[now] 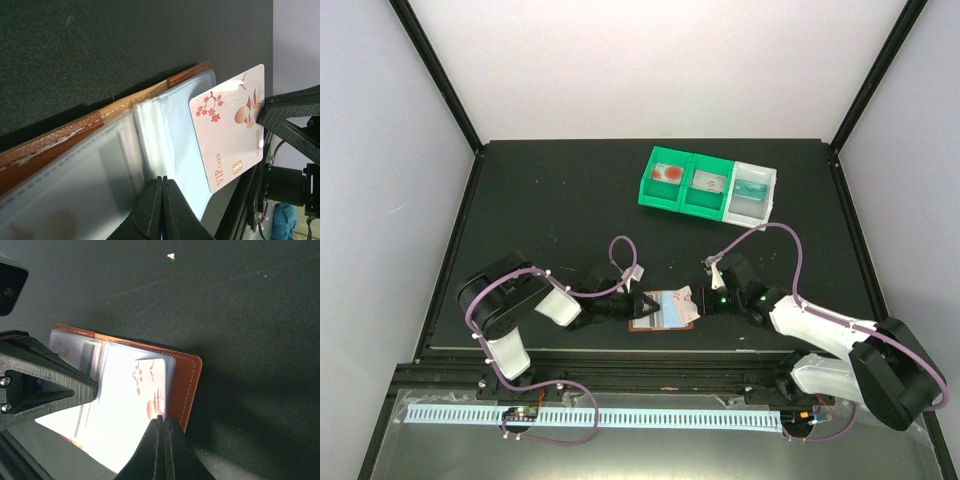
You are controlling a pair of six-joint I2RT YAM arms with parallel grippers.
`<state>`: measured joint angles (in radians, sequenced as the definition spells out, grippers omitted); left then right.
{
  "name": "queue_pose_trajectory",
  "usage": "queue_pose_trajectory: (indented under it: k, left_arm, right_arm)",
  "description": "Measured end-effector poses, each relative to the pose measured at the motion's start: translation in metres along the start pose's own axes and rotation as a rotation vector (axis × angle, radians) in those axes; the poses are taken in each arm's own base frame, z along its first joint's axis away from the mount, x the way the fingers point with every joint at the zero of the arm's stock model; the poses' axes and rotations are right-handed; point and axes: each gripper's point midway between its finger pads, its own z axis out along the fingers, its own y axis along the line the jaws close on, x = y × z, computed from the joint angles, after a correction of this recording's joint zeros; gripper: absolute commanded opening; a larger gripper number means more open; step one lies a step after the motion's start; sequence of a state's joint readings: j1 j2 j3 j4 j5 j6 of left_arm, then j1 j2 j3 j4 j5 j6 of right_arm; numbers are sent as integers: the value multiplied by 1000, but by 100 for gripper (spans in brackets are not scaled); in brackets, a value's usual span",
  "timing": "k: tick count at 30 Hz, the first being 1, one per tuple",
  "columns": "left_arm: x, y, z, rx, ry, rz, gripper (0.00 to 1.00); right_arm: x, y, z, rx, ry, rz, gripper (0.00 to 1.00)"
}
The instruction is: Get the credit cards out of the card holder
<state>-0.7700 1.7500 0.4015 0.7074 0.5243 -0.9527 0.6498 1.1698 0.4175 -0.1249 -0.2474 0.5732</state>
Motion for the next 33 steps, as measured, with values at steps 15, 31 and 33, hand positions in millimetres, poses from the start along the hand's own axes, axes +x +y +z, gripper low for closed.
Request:
queue_pose_trajectory:
  k: [15,31,33]
  left_arm:
    - [8,-48,-21,151,6,-34,44]
    - [6,-134,-51,371,-73,62,41]
    - [7,-139,-53,397,-80,62,29]
  right_arm:
    - [-8,39,-35,-213,-90,21,1]
    - [-36,92,-105,-530,-299,122,1]
    - [-39,95,-112,-556,-324,131,1]
